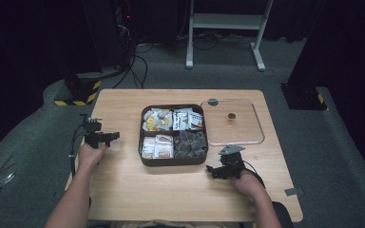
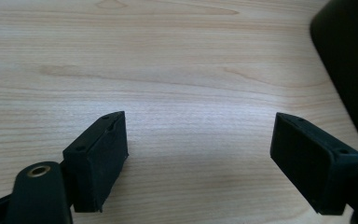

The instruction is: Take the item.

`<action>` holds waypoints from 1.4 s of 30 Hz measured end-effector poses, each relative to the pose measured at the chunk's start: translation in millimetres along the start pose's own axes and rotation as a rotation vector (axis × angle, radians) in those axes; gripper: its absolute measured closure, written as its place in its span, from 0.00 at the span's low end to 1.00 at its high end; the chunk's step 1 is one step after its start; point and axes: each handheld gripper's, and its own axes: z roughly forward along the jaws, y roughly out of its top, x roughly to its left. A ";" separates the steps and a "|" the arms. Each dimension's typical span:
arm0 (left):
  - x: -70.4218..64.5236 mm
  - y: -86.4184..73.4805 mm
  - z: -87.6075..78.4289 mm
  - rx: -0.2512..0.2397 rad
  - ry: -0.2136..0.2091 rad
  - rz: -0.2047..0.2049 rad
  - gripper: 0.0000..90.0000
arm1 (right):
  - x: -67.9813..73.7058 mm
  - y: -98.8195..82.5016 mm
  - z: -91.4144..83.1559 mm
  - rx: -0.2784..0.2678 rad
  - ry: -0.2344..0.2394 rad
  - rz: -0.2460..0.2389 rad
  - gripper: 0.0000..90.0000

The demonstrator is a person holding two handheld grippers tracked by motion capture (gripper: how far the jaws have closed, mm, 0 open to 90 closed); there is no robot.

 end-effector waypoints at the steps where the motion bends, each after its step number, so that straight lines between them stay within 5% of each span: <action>1: -0.2 1.8 -2.8 0.013 -0.026 0.007 0.22 | 0.0 0.0 0.0 0.000 0.000 0.000 0.09; 6: -7.0 6.9 -8.2 0.009 -0.003 0.069 0.28 | 0.0 0.0 0.0 0.000 0.000 0.001 0.09; 14: -12.2 13.8 -14.2 0.007 -0.061 0.087 0.35 | 0.1 0.0 -0.1 0.001 0.000 0.001 0.09; 29: -34.4 22.9 -29.4 -0.008 -0.119 0.210 0.43 | 0.1 0.0 -0.1 0.001 0.000 0.001 0.09; 42: -51.5 29.7 -38.5 -0.009 -0.201 0.209 0.47 | 0.1 0.0 0.0 0.001 0.000 0.001 0.09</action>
